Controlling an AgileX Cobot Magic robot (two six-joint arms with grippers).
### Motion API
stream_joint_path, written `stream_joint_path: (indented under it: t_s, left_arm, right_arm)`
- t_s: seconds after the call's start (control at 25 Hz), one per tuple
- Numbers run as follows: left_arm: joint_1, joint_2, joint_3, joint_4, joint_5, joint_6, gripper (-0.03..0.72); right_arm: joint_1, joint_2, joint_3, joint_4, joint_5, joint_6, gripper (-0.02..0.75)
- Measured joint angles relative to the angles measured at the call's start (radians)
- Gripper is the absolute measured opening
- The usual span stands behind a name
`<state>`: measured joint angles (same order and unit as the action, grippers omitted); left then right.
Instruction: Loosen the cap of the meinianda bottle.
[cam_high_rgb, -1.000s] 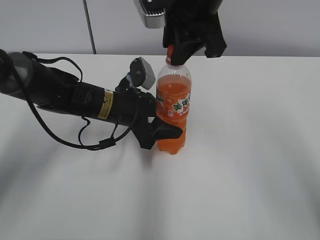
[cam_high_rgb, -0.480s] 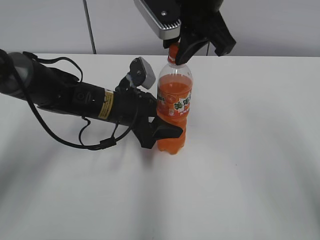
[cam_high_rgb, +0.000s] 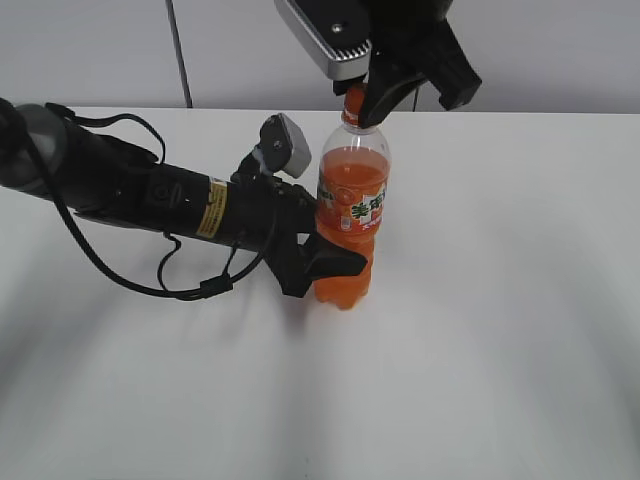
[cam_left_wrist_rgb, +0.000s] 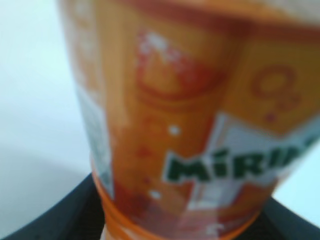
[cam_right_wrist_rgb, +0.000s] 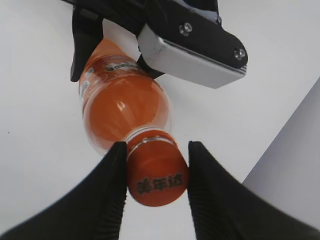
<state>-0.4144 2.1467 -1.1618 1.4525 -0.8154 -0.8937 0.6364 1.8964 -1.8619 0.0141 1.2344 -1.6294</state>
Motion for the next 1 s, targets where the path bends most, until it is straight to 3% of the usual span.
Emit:
stream_joint_path:
  t_s: [0.36, 0.68, 1.0]
  left_arm:
    - [0.0, 0.0, 0.0, 0.0, -0.005, 0.0, 0.416]
    - [0.0, 0.001, 0.0, 0.008, -0.007, 0.003, 0.415]
    - [0.0, 0.002, 0.0, 0.008, -0.004, 0.003, 0.415]
  right_arm:
    - [0.0, -0.002, 0.0, 0.005, 0.002, -0.023, 0.274]
    - [-0.001, -0.017, 0.0, 0.136, -0.008, -0.311, 0.274]
    - [0.0, -0.026, -0.003, 0.104, -0.009, -0.38, 0.273]
